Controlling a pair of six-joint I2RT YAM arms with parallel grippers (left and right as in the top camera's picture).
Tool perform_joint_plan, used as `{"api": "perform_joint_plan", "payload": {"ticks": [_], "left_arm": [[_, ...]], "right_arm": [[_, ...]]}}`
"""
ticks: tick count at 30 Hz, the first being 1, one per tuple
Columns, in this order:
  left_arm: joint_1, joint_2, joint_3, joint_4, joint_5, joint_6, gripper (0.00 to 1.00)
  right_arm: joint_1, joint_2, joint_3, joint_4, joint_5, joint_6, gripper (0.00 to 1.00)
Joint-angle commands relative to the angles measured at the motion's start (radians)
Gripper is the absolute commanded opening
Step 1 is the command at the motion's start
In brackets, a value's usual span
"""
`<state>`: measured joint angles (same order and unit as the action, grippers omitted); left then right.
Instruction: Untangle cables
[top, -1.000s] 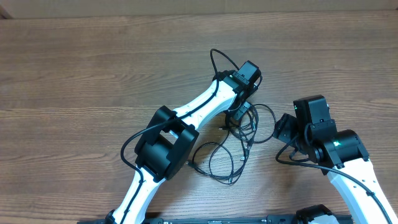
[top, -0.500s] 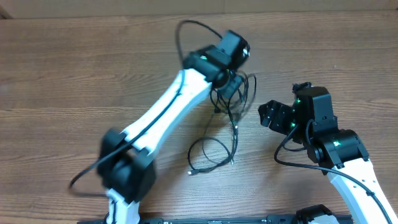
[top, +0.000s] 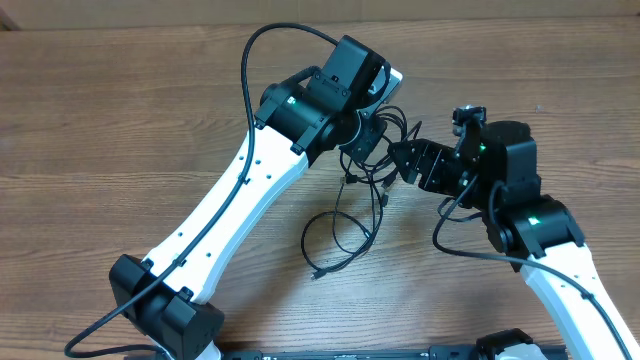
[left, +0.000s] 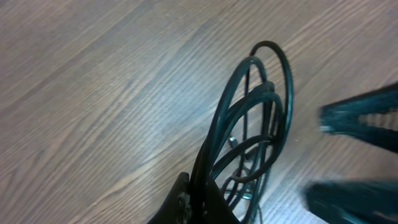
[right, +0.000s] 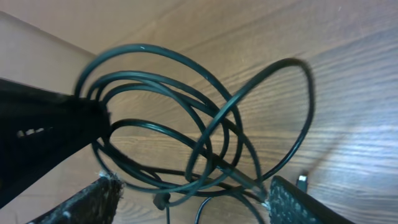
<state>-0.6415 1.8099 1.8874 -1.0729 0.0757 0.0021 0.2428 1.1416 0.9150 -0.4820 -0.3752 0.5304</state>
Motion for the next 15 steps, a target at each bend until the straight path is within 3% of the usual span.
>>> {"api": "perform_joint_plan", "payload": {"ticks": [1, 3, 6, 9, 11, 15], "left_arm": [[-0.008, -0.045, 0.008, -0.001, 0.094, -0.003, 0.04], [-0.008, -0.050, 0.008, 0.000, 0.114, -0.003, 0.04], [-0.008, -0.062, 0.008, -0.002, 0.116, -0.002, 0.04], [-0.003, -0.089, 0.008, -0.008, 0.090, 0.002, 0.04], [0.003, -0.115, 0.008, -0.011, 0.063, 0.003, 0.04], [0.028, -0.182, 0.008, -0.012, -0.004, 0.002, 0.04]], "right_arm": [[-0.002, 0.040, 0.014, 0.014, -0.030, 0.022, 0.67], [-0.002, 0.063, 0.014, 0.026, -0.030, 0.023, 0.59], [-0.002, 0.093, 0.014, 0.045, -0.021, 0.023, 0.38], [-0.002, 0.119, 0.014, 0.022, 0.046, 0.029, 0.09], [-0.002, 0.129, 0.014, -0.034, 0.130, 0.103, 0.04], [-0.002, 0.132, 0.014, -0.165, 0.272, 0.204, 0.04]]}}
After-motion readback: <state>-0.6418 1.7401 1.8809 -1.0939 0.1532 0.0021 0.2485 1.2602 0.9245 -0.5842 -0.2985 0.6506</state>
